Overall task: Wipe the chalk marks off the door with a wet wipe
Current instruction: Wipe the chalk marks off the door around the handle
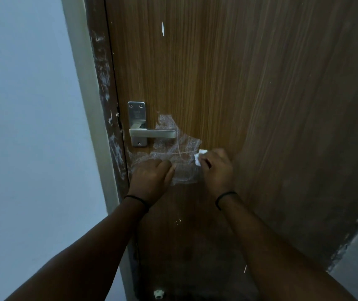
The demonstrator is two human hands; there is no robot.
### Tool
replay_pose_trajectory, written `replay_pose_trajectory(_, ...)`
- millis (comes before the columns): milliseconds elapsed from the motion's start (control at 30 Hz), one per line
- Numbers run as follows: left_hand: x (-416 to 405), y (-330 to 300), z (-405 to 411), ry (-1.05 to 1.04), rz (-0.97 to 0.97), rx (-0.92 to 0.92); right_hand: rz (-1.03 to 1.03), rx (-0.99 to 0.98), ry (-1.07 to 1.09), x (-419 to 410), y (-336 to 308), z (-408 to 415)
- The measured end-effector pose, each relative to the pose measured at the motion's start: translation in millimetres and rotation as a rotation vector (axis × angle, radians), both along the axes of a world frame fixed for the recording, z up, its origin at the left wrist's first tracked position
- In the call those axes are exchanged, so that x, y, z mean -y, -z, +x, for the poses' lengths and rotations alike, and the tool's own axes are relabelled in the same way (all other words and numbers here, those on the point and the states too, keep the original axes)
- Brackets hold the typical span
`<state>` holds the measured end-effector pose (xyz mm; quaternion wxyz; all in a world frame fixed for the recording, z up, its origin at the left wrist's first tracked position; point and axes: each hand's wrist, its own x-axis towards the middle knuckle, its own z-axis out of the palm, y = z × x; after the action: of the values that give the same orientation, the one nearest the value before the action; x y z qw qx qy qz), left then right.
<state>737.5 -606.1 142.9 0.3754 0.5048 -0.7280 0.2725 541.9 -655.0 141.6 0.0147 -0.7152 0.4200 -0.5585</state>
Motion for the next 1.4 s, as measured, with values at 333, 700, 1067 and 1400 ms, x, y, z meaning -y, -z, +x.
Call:
replay_pose_trajectory(333,3,16,-6,-0.04,0.106,0.033,0.056,0.155,0.139,-2,-4,-14)
replay_pose_trajectory(700,16,46,-4,-0.176,0.288,0.086,0.16,0.127,0.188,-3,40,-32)
replay_pose_trajectory(1067,18,67,-3,-0.319,0.477,0.035,0.125,-0.008,0.062,-3,61,-10)
replay_pose_trajectory(1400,20,63,-5,-0.274,0.397,-0.028,0.083,0.04,0.053,-3,40,20)
